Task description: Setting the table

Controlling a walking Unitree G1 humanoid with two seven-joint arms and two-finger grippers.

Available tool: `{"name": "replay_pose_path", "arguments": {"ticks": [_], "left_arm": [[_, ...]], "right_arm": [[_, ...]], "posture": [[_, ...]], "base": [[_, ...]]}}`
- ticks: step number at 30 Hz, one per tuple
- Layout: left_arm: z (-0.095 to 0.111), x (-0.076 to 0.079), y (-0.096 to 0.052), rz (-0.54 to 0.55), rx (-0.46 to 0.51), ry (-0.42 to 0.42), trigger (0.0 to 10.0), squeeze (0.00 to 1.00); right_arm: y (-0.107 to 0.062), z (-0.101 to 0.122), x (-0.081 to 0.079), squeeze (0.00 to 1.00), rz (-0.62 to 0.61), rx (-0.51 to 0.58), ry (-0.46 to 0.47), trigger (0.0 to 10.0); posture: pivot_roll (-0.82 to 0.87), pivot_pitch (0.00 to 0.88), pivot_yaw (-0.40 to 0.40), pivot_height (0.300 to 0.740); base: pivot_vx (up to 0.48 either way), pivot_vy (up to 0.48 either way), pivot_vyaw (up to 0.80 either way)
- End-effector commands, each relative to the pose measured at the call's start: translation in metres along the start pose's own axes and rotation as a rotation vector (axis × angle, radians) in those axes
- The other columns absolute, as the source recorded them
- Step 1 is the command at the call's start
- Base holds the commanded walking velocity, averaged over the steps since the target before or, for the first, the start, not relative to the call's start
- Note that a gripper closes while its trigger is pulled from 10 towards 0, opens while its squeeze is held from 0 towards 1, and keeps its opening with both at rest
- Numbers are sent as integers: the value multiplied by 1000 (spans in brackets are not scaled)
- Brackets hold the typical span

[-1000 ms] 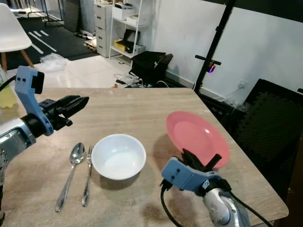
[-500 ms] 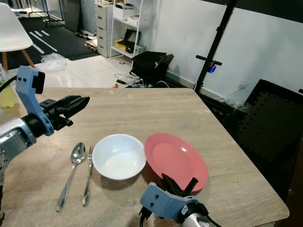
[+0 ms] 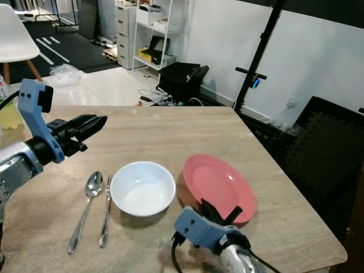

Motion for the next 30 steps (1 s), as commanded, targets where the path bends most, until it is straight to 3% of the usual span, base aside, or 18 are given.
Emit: {"name": "replay_pose_path", "arguments": {"ticks": [1,9,10,12,13,19,23,24,25,27,30], "left_arm": [[0,3,0,-10,-4,5,10000,0],[1,3,0,-12,-2,6,10000,0],[1,3,0,-12,-2,6,10000,0],[1,3,0,-12,-2,6,10000,0],[1,3,0,-12,-2,6,10000,0],[2,3,0,-12,-4,6,10000,0],[1,3,0,-14,-4,4,10000,0],[1,3,0,-14,-4,4,10000,0],[1,4,0,-15,-4,4,10000,0],[1,3,0,-15,-5,4,10000,0],[1,4,0,-19,-6,4,10000,0]], "right_arm": [[-2,-9,-3,0,14,-17,-17,10000],[-10,-5,-40,0,125,8,-23,10000],[-11,-6,-42,545,131,4,-19,10000],[-11,-7,-44,545,134,1,-16,10000],[-12,-7,-44,1000,136,1,-10,10000],[-10,-9,-38,1000,120,-1,-5,10000],[-9,3,-25,1000,87,49,100,10000],[-10,14,-17,859,74,96,199,10000],[-12,23,-9,0,61,134,272,10000],[-16,33,3,0,60,172,340,10000],[-26,42,3,0,137,198,375,10000]], "posture": [[67,61,-39,740],[67,61,-39,740],[69,64,-39,740],[69,64,-39,740],[70,65,-38,740],[70,67,-35,740],[70,68,-34,740],[70,68,-34,740],[70,68,-34,740],[65,69,-33,740],[62,70,-31,740]], "base": [[0,0,0],[0,0,0],[0,0,0],[0,0,0],[0,0,0],[0,0,0],[0,0,0],[0,0,0],[0,0,0],[0,0,0],[0,0,0]]}}
Point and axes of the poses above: a point about 5 cm out from each wrist's last joint towards the gripper, its own y axis pointing out of the wrist towards the gripper, its own z axis along the axis of the wrist's last joint, x = y × z, the point moved 6 cm from there along y, pointing out of the wrist towards the gripper, and after that the axes turned 3 degrees about -y, right-handed, at the moved point
